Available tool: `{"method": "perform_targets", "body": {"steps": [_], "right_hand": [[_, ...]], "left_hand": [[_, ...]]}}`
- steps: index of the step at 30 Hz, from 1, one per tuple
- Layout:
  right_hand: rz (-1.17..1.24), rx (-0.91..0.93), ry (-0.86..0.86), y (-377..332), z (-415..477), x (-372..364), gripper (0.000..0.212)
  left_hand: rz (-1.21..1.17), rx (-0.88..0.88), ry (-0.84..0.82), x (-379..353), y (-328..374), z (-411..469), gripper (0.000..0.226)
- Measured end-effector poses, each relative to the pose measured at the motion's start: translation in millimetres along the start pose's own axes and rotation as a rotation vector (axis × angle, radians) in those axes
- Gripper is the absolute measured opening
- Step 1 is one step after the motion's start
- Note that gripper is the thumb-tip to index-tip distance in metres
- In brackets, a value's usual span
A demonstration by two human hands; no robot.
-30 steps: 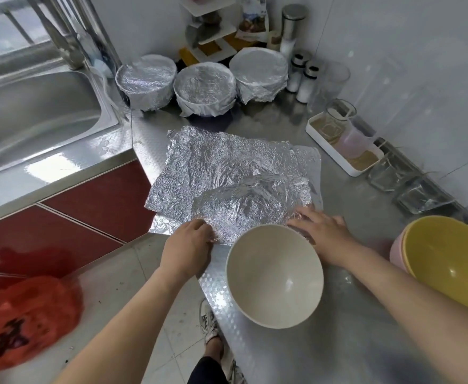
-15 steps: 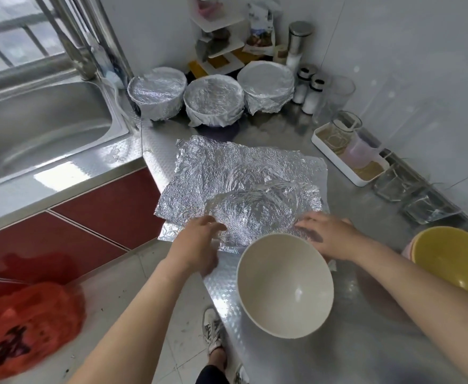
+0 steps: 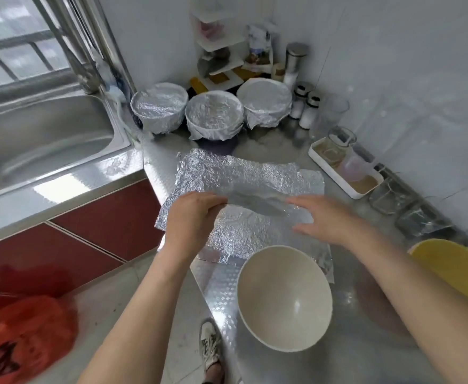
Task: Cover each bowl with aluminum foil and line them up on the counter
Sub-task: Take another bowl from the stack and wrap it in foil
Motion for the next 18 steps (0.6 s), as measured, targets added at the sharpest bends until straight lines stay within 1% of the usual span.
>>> {"method": "perform_targets", "body": {"steps": [1, 4, 5, 7, 9, 11, 15, 18], "right_hand": [[-0.021, -0.021, 0.037, -4.5, 1.7, 3.5, 0.059], [0.074, -0.077, 0.173, -8.1, -1.0, 12.7, 0.036], [0.095, -0.067, 0.216, -6.8, -4.2, 16.6, 0.028], [0.123, -0.04, 0.303, 0.0, -12.3, 23.3, 0.021], [0.134, -0.023, 0.346, 4.7, -21.0, 31.8, 0.018], [0.158, 0.008, 0.368, 2.7, -34.7, 40.3, 0.02], [0.178, 0.07, 0.36, -4.4, -54.1, 51.4, 0.023], [0.186, 0.065, 0.365, -2.9, -64.2, 61.3, 0.025]], "left_hand": [[-0.017, 0.03, 0.005, 5.1, 3.9, 4.8, 0.012], [-0.054, 0.126, 0.048, 21.6, 13.3, 12.3, 0.019], [-0.068, 0.162, 0.062, 26.9, 15.0, 14.0, 0.02], [-0.098, 0.233, 0.086, 36.0, 15.8, 15.0, 0.018], [-0.142, 0.289, 0.11, 43.6, 14.3, 13.7, 0.017], [-0.191, 0.328, 0.105, 51.4, 15.9, 8.3, 0.019], [-0.242, 0.366, 0.117, 61.4, 20.8, -3.2, 0.02], [-0.281, 0.393, 0.135, 68.3, 25.7, -10.6, 0.022]]}}
Point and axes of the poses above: each hand's wrist, its own z-axis towards the middle knuckle, its own x-axis out of the back of the hand, y = z × x, the point moved 2 cm from there along z, towards the middle knuckle, and after that the axes turned 11 degrees about y, right-handed, at the moved point
